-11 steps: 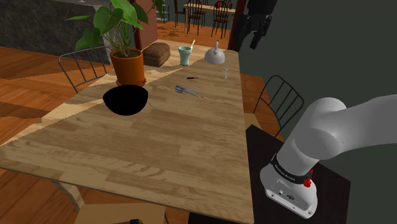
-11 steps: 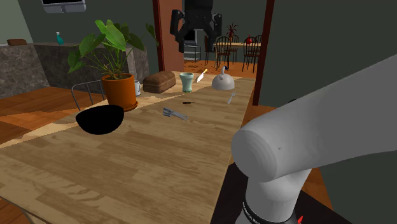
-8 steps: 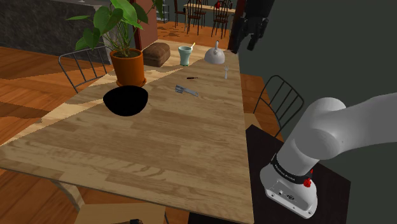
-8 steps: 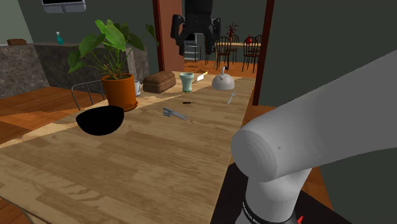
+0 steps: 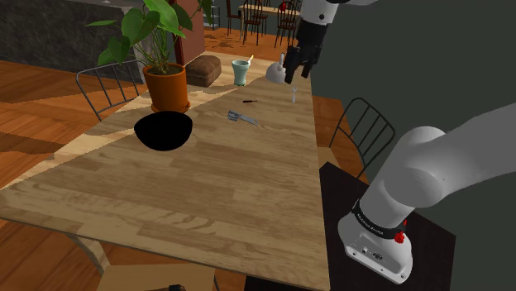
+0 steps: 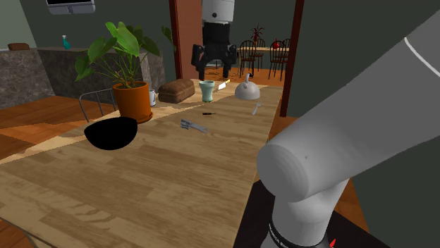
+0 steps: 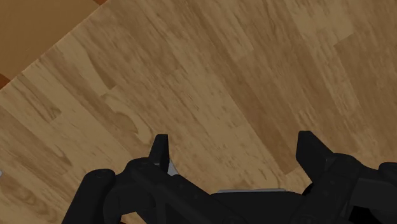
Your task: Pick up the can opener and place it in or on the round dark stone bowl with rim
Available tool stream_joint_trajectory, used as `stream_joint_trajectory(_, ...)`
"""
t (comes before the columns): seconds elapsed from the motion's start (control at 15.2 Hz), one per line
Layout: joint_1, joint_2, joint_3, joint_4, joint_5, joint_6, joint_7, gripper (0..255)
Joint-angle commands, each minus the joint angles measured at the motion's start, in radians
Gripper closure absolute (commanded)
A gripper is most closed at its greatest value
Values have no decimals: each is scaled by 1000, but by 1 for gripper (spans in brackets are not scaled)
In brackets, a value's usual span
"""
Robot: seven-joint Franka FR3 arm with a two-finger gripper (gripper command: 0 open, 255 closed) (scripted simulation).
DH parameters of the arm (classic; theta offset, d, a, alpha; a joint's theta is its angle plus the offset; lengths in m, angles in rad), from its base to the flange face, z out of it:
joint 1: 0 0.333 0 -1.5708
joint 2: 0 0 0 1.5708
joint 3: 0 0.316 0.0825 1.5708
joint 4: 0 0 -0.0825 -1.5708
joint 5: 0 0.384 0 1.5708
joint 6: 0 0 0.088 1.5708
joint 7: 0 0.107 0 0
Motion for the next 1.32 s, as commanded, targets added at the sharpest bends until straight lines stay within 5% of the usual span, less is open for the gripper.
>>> stream_joint_trajectory(0.0,5,59,-23,-10,-5,71,-42,0)
stream_joint_trajectory(0.59,39,380,-114,70,29,310,-243,0)
stream_joint_trajectory(1.25,40,780,-143,295,171,467,-495,0)
